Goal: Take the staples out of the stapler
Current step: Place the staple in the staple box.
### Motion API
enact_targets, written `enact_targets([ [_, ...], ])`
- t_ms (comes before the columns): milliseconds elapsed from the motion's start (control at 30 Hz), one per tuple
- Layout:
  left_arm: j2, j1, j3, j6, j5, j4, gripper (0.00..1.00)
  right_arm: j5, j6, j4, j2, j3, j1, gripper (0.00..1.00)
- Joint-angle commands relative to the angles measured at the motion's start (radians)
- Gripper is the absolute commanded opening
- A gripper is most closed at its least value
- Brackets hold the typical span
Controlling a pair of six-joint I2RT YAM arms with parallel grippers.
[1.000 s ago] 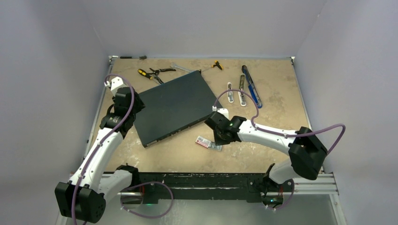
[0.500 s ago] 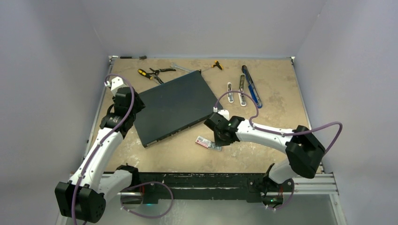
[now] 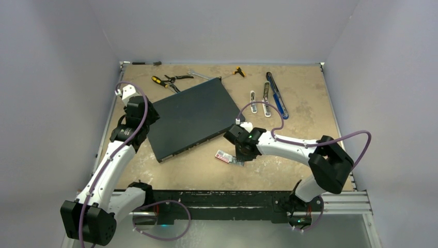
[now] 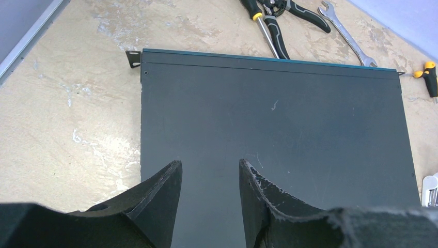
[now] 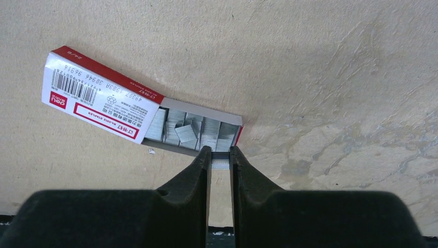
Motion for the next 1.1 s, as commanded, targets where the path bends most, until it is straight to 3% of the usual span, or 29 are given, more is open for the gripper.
enact_targets([
  [0,0.002,0.010,0.003,0.011,0.007,0.027,0.43,0.034,0.038,-0.020,-0.009,0.021,-0.005,0.19],
  [833,0.002,0.011,0.002,0.011,0.009,0.029,0.43,0.027,0.041,0.009,0.024,0.028,-0.007,0.19],
  [1067,0.001,0.011,0.003,0.011,0.009,0.030,0.43,0.029,0.041,0.008,0.023,0.033,-0.007,0.24],
])
